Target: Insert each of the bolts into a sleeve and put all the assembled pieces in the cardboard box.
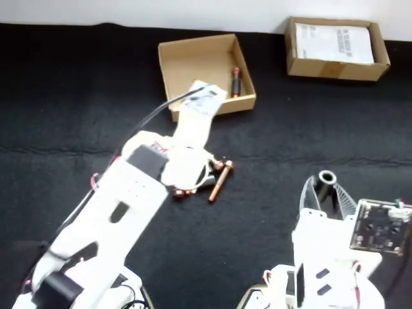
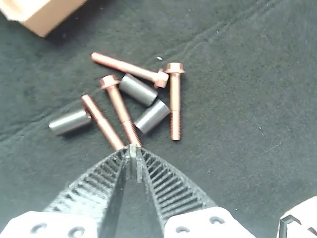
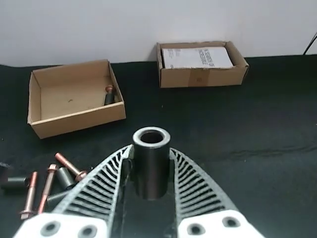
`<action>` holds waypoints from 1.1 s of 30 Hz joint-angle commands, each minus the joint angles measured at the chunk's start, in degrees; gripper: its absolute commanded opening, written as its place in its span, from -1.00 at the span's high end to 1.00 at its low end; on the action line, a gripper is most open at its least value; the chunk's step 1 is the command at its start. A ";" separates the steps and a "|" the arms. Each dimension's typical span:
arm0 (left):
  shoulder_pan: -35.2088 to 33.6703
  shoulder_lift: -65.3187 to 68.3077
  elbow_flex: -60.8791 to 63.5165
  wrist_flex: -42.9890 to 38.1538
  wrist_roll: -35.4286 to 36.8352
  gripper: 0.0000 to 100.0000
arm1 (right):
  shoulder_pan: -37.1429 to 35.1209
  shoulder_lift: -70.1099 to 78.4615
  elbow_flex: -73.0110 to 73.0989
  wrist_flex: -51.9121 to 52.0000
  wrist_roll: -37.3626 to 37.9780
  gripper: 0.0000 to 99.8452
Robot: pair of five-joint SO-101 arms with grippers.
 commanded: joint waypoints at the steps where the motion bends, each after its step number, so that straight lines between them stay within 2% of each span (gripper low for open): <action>1: 1.71 5.14 -5.49 0.26 3.52 0.97 | 3.65 -6.46 11.47 -8.92 0.53 0.99; 5: 1.71 11.38 -9.01 0.44 9.41 0.97 | 11.82 -12.88 22.64 -18.68 0.62 0.99; 10: 1.71 18.33 -12.00 0.62 11.78 0.97 | 18.95 -12.79 28.79 -24.31 0.62 0.99; 23: 2.42 37.58 -23.60 0.53 12.13 0.97 | 19.56 -12.79 32.13 -24.22 0.53 0.99; 33: 7.25 46.20 -32.92 0.62 12.13 0.97 | 19.91 -12.79 32.22 -24.13 0.44 0.99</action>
